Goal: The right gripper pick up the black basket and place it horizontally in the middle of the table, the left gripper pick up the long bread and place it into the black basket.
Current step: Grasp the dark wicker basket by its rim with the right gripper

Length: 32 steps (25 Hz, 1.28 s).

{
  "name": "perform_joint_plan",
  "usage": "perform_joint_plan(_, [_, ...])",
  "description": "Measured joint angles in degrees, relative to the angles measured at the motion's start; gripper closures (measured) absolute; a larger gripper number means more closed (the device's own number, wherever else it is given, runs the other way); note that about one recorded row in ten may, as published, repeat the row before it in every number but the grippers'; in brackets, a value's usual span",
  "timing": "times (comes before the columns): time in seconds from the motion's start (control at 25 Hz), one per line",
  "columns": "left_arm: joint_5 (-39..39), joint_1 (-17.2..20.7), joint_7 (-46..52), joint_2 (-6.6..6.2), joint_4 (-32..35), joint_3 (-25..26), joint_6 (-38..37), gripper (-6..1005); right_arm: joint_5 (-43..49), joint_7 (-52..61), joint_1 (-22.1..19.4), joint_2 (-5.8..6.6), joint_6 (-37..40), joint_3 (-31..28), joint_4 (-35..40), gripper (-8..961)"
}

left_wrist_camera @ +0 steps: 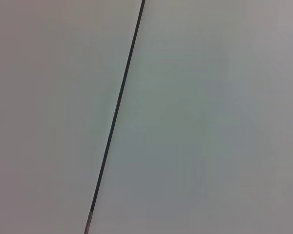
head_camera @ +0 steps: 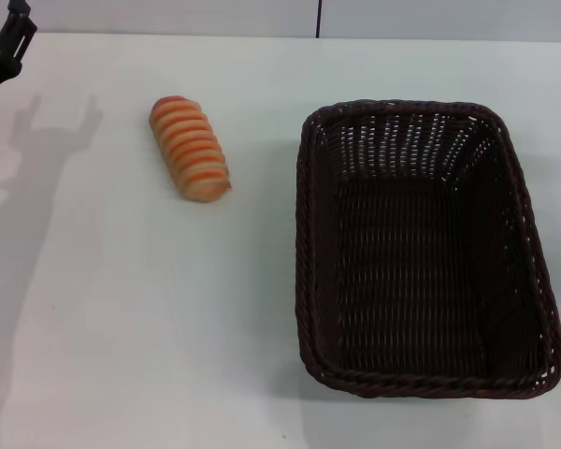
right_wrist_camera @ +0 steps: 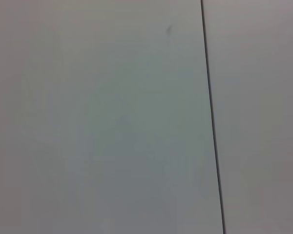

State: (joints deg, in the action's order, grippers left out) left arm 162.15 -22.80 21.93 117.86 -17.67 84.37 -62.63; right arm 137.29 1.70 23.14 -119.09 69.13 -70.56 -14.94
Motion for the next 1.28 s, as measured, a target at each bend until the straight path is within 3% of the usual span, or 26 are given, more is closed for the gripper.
perform_joint_plan(0.8, [0.64, 0.67, 1.34, 0.00, 0.03, -0.08, -1.27, 139, 0.00, 0.20, -0.78, -0.16, -0.18, 0.35, -0.60, 422])
perform_joint_plan(0.92, [0.68, 0.66, 1.35, 0.00, 0.06, -0.08, -1.27, 139, 0.02, 0.19, -2.23, -0.02, -3.62, 0.26, -4.73, 422])
perform_joint_plan(1.16, [0.74, 1.10, 1.45, 0.00, -0.05, -0.08, -1.52, 139, 0.32, -5.13, -6.31, 1.09, -17.87, -1.28, -17.75, 423])
perform_joint_plan(1.28, [0.77, 1.16, 1.51, 0.00, -0.07, -0.08, -1.63, 139, 0.33, -13.72, -9.10, 0.51, -24.83, -4.18, -25.71, 423])
